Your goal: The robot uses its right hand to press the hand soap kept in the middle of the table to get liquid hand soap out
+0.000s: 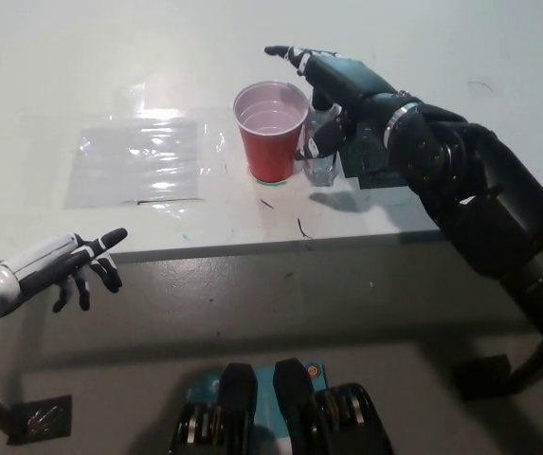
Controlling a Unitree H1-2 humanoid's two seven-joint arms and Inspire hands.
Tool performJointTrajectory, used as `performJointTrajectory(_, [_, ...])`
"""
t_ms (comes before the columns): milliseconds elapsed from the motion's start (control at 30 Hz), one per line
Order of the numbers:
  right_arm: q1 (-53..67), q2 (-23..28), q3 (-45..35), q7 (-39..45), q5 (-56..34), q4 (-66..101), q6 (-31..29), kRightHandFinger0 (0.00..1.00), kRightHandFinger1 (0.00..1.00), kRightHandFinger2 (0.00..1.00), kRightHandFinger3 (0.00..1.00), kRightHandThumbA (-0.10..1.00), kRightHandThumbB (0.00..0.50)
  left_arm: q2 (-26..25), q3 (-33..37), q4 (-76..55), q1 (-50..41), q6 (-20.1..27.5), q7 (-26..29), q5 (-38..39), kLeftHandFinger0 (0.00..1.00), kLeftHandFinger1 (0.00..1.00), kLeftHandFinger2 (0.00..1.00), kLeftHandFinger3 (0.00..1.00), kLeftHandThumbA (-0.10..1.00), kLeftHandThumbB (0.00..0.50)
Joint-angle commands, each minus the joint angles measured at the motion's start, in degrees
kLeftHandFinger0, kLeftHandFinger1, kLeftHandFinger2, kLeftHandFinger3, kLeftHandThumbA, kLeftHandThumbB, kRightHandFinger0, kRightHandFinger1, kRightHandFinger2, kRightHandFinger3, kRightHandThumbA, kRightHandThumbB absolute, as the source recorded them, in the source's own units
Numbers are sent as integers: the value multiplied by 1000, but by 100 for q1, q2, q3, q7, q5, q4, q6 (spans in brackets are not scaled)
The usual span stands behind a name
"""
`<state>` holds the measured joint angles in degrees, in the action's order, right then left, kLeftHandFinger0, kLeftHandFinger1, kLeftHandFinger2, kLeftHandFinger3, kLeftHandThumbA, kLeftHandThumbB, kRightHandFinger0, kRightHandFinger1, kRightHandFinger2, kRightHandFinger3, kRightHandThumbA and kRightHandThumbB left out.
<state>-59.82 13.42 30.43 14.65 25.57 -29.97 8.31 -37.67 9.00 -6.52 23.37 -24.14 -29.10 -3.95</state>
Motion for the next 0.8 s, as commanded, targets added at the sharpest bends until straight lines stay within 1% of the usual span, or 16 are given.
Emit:
performJointTrajectory(0, [-143, 21, -52, -90, 233, -48, -328, 1000, 1000, 1000, 1000, 1000, 400, -207, 6, -92, 254, -13, -155, -67, 158, 299, 491, 730, 1000, 185])
performJointTrajectory(67, [-99, 0, -82, -144, 236, -126, -461, 1000, 1000, 1000, 1000, 1000, 391, -191, -16, -62, 244, 3, -152, -54, 168, 311, 501, 733, 1000, 186])
performJointTrajectory(100, [-35, -16, -77, -268, 264, -247, -631, 1000, 1000, 1000, 1000, 1000, 404, -187, -8, -37, 245, 60, -145, -76, 153, 302, 496, 733, 1000, 188])
performJointTrajectory(167, [39, -17, -76, -297, 307, -244, -689, 1000, 1000, 1000, 1000, 1000, 401, -194, -10, -83, 242, -25, -162, -82, 174, 324, 516, 746, 1000, 185])
performJointTrajectory(233, [133, 21, -66, -257, 370, -149, -647, 1000, 1000, 1000, 1000, 1000, 396, -184, -1, -78, 239, 71, -178, -91, 180, 324, 513, 743, 1000, 173])
performJointTrajectory(267, [161, 28, -46, -243, 395, -183, -674, 1000, 1000, 1000, 1000, 1000, 386, -188, 1, -75, 239, 66, -180, -103, 198, 333, 519, 744, 1000, 184])
performJointTrajectory(300, [198, 63, -11, -317, 436, -337, -921, 1000, 1000, 1000, 1000, 1000, 347, -174, -9, -68, 283, 15, -173, -108, 186, 322, 515, 732, 1000, 188])
performJointTrajectory(400, [218, 62, -25, -331, 462, -460, -975, 1000, 1000, 1000, 1000, 1000, 366, -196, 9, -114, 343, -81, -204, -143, 208, 341, 536, 737, 1000, 190])
performJointTrajectory(433, [264, 63, -26, -275, 455, -477, -923, 1000, 1000, 1000, 1000, 1000, 388, -208, 12, -97, 355, -28, -244, -124, 233, 350, 547, 747, 1000, 173])
performJointTrajectory(533, [401, 87, -43, -167, 422, -375, -879, 1000, 1000, 1000, 1000, 1000, 392, -192, -25, -88, 393, -43, -249, -105, 221, 337, 529, 731, 1000, 171])
performJointTrajectory(567, [466, 106, -46, -140, 413, -310, -937, 1000, 1000, 1000, 1000, 1000, 353, -198, -29, -73, 412, -34, -234, -128, 219, 344, 532, 733, 1000, 171])
performJointTrajectory(600, [495, 113, -41, -125, 415, -300, -969, 1000, 1000, 1000, 1000, 1000, 339, -212, -23, -60, 436, -15, -234, -149, 204, 338, 525, 735, 1000, 178])
performJointTrajectory(633, [480, 108, -40, -122, 429, -339, -990, 1000, 1000, 1000, 1000, 1000, 340, -232, -16, -46, 473, 8, -244, -165, 196, 336, 523, 735, 1000, 177])
performJointTrajectory(700, [595, 93, 37, -145, 503, -387, -1091, 1000, 1000, 1000, 1000, 1000, 369, -215, -29, -42, 487, -51, -269, -115, 193, 334, 520, 738, 1000, 187])
performJointTrajectory(733, [623, 80, 40, -161, 517, -396, -1118, 1000, 1000, 1000, 1000, 1000, 367, -214, -29, -41, 487, -56, -271, -112, 193, 334, 521, 739, 1000, 188])
performJointTrajectory(767, [659, 72, 77, -122, 584, -355, -996, 1000, 1000, 1000, 1000, 1000, 395, -216, -20, -23, 556, -55, -285, -113, 185, 320, 509, 734, 1000, 194])
